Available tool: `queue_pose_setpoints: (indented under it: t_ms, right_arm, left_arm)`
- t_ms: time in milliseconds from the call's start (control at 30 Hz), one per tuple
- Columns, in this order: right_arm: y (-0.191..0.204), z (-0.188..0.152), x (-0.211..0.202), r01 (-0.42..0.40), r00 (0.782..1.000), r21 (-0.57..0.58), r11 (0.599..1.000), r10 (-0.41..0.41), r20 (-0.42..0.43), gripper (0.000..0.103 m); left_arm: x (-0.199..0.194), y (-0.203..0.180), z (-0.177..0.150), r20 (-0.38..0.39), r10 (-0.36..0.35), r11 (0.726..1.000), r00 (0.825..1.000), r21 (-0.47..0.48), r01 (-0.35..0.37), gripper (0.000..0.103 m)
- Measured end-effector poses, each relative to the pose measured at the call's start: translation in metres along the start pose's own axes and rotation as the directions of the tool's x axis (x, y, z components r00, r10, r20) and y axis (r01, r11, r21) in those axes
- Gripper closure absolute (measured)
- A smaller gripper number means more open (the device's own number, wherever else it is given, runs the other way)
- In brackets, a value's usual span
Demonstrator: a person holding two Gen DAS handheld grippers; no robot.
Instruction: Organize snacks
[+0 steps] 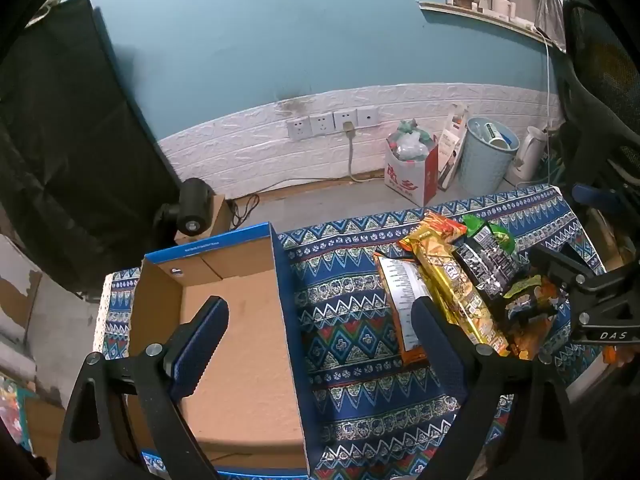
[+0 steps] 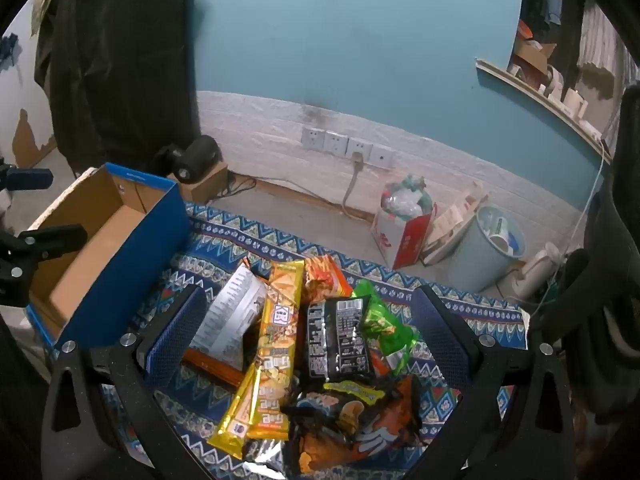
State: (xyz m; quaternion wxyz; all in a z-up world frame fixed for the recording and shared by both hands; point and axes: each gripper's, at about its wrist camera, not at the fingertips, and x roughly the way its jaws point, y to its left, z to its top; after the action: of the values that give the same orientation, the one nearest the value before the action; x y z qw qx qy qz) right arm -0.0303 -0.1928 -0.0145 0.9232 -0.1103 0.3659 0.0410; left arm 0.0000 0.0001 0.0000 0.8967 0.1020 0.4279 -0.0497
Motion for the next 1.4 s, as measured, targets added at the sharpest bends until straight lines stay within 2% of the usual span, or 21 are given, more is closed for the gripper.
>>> queue_pose_setpoints:
  t_ms: [1400]
  right_arm:
    - [-0.0035, -0.0052, 0.0074, 0.034, 0.999, -0.003, 0.999, -0.035, -0.028, 0.003]
  left_arm:
    - [0.0005, -0.0015, -0.0029, -0.008, 0.0, 1.0, 1.0, 0.005, 0.0, 0.009]
